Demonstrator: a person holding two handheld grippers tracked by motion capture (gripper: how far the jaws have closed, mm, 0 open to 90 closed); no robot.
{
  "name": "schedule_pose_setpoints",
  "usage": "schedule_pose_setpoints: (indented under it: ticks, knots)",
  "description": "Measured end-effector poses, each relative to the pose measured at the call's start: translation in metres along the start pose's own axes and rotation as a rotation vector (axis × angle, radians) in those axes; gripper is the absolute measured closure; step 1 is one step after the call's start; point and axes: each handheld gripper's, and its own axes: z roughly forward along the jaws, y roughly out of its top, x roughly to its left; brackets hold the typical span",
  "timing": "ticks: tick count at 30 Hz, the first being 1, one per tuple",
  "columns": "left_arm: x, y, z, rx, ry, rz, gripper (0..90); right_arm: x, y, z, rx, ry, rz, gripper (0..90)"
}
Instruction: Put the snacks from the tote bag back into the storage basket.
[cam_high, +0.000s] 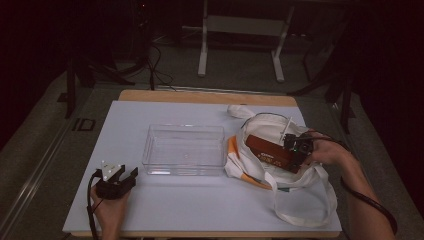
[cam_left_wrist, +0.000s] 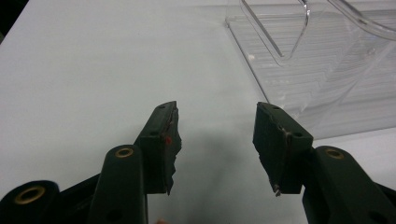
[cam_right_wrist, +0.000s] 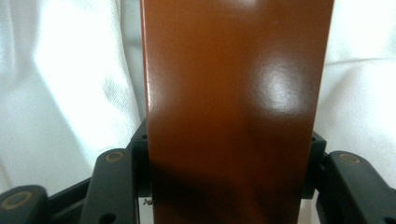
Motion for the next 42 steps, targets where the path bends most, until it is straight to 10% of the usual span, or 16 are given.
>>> schedule_pose_setpoints:
  ticks: [42]
  knots:
    - [0.0,0.0,0.0,0.0,0.0,0.001,50.8,0.004,-0.016,-0.048,-0.181,-0.042,-0.023,43.5]
